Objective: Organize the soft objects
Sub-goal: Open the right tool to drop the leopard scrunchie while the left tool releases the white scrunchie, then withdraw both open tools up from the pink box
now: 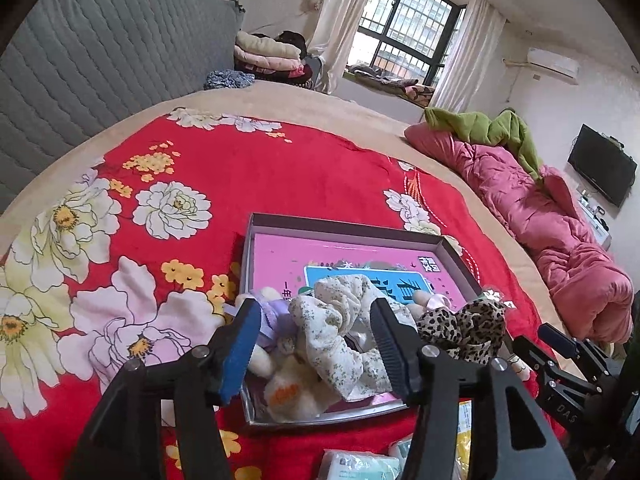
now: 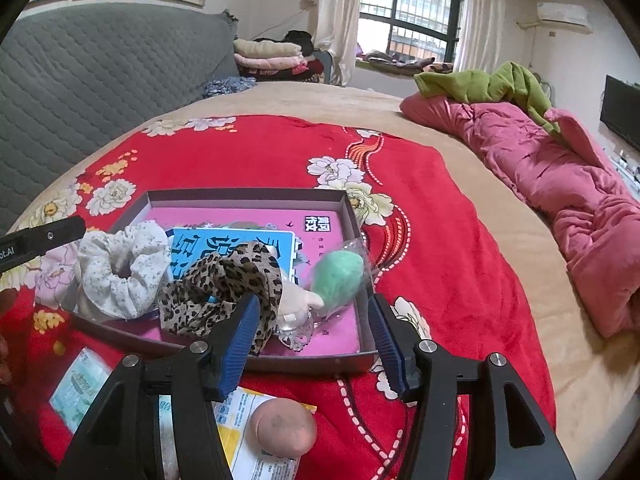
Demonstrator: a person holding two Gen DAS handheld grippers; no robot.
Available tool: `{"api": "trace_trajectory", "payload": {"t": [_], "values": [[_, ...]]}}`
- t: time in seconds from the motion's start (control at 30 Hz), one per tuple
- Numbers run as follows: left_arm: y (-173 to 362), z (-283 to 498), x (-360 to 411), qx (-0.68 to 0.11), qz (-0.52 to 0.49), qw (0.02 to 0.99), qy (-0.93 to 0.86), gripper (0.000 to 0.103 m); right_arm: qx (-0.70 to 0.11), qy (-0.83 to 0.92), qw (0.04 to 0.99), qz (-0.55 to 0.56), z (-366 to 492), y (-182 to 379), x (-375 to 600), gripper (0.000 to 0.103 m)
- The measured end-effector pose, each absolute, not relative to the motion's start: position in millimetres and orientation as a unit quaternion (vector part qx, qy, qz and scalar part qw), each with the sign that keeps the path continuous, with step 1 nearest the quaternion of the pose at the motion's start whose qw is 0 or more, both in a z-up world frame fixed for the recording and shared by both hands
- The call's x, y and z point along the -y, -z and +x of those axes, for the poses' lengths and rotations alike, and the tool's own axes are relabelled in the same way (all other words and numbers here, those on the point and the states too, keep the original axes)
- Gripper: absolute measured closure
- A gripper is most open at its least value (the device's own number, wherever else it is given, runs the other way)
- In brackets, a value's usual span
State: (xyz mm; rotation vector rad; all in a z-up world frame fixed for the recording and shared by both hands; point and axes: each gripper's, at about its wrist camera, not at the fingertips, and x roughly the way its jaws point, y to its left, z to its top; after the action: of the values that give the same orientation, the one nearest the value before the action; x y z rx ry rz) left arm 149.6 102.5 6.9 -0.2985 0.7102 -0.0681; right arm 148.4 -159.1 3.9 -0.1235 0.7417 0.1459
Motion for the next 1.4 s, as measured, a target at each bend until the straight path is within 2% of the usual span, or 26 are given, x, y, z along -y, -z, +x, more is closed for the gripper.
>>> {"api": "trace_trajectory", "payload": {"t": [0.1, 0.33, 0.47, 0.6, 1.4], "values": [[-8, 144, -100, -0.345, -0.145, 0.927, 0.033, 0.046, -0.358, -0.073, 0.929, -0.061, 146, -7, 159, 0.041], [-11, 135, -92, -0.345, -0.132, 0.929, 0.033, 0.046, -0.352, -0.074, 0.931, -0.059, 141, -13, 161, 0.039], [-11, 128, -89, -0.346, -0.13, 0.929, 0.026, 0.037, -0.35, -0.076, 0.932, -0.058, 139, -17, 162, 0.035], [-11, 121, -84, -0.352, -0.12, 0.928, 0.022, 0.037, -0.346, -0.079, 0.933, -0.052, 136, -20, 165, 0.03], [-32, 80, -74, -0.363, -0.108, 0.925, 0.007, 0.037, -0.31, -0.099, 0.945, -0.023, 108, -49, 184, 0.029]]}}
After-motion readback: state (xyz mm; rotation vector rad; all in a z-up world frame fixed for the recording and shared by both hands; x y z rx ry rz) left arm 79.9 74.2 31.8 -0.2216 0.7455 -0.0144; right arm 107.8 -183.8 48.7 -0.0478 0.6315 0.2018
